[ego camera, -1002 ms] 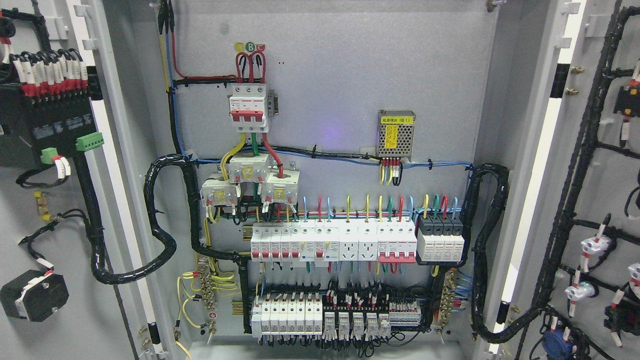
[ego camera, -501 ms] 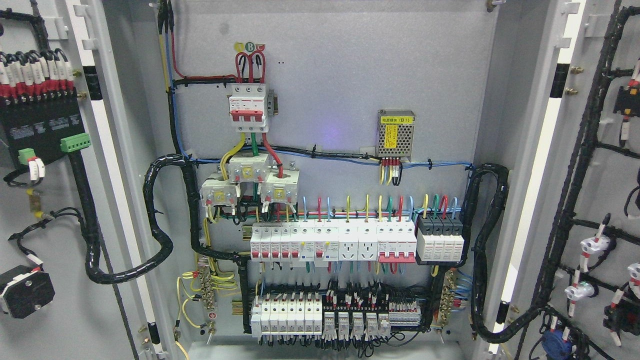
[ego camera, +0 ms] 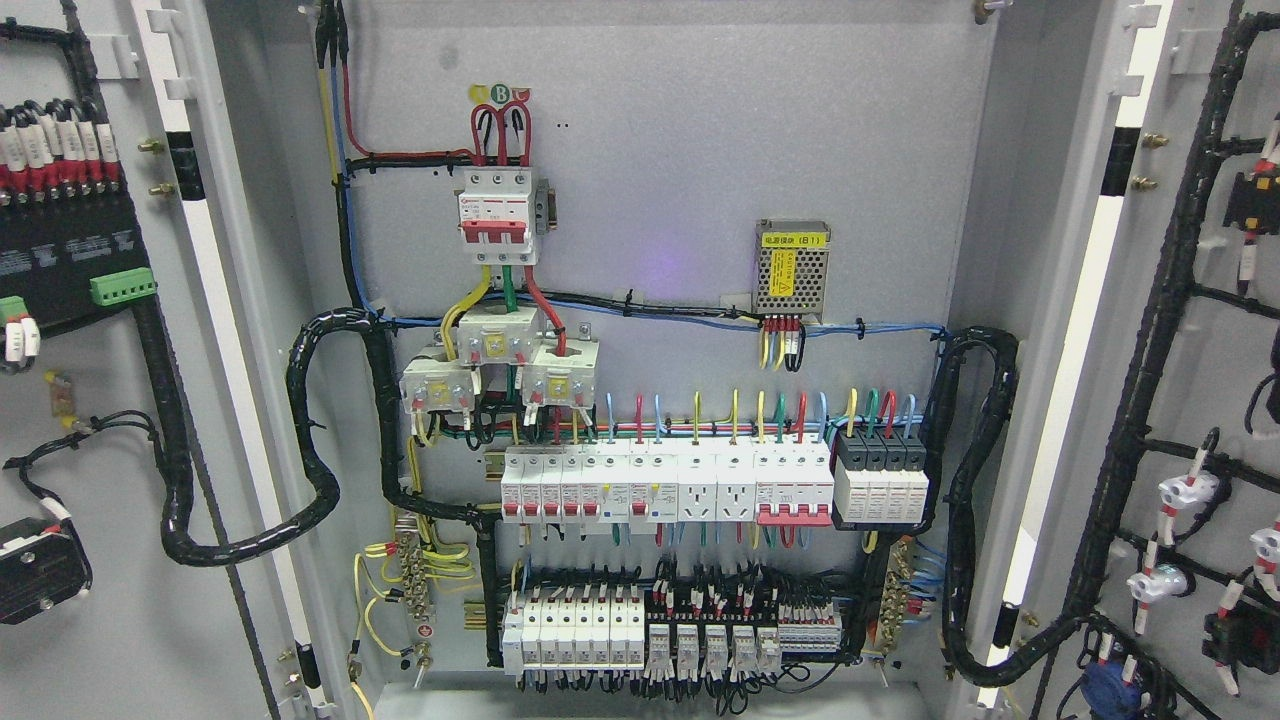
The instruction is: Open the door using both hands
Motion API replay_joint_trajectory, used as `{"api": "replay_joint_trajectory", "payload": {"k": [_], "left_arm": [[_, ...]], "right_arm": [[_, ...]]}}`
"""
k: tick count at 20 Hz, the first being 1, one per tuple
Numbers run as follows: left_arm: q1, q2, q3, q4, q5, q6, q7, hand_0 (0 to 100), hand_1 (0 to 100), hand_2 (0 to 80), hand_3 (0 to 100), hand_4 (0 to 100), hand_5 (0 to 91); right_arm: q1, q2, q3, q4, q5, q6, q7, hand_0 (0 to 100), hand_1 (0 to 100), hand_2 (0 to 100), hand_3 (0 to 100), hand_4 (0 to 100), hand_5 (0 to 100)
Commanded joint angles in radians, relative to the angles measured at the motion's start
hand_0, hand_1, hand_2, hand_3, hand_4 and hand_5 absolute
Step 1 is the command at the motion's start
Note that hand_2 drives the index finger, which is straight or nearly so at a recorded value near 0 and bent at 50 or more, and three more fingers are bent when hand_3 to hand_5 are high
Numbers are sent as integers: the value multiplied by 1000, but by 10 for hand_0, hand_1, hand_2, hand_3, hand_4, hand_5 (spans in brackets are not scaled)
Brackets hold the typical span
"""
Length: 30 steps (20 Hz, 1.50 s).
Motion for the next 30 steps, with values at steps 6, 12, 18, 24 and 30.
{"api": "replay_joint_trajectory", "payload": {"k": [6,12,18,24,30], "left_arm": [[-147,99,-9,298,-3,-232,4,0,0,0,0,0,0],[-176,104,-23,332,-5,-232,4,0,0,0,0,0,0],[-171,96,-85,305,0,-232,4,0,0,0,0,0,0],[-72,64,-162,116,3,-232,6,0,0,0,0,0,0],[118,-71,-273,-89,-43,-233,4,0,0,0,0,0,0]], "right_arm": [[-17,-67,201,-10,10,-4,1,386,0,0,0,0,0],[-19,-64,353,33,105,-3,1,386,0,0,0,0,0],[-14,-53,519,116,200,-3,3,386,0,0,0,0,0],[-17,-41,569,159,239,-4,3,386,0,0,0,0,0],[-19,-39,575,183,239,-4,3,386,0,0,0,0,0]]}}
